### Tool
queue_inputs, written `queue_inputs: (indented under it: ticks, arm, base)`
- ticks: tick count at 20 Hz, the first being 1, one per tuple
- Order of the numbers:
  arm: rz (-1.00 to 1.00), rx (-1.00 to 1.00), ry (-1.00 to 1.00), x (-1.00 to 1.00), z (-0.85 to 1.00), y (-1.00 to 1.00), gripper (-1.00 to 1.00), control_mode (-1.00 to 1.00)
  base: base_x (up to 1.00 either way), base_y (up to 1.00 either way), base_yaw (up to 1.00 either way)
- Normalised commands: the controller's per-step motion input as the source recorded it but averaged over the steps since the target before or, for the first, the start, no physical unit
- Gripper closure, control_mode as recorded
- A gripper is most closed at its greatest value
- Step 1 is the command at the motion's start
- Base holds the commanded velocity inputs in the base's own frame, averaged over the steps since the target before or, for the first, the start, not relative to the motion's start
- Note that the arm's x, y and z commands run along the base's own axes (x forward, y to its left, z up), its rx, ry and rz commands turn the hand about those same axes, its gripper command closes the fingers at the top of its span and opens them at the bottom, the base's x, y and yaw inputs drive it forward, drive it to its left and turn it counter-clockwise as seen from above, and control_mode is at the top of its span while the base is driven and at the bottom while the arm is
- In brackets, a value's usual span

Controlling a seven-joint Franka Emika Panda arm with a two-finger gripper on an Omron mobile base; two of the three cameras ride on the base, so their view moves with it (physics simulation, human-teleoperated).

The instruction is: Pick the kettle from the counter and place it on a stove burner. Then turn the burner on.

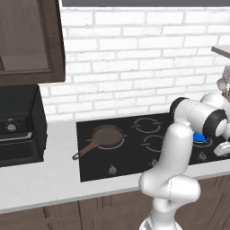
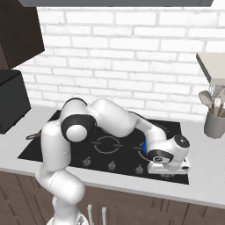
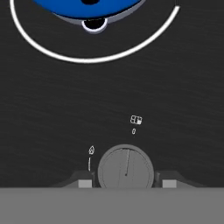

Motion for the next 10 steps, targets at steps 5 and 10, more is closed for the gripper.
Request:
queue_inputs:
  ticks: [5,10]
  arm:
    - [0.21,0.0,0.0,-0.07,0.0,0.08,1.0,-1.0]
    - [0.22,0.0,0.0,0.0,0.0,0.06,1.0,-1.0]
  base:
    - [0.0,0.0,0.0]
    - [0.0,0.0,0.0]
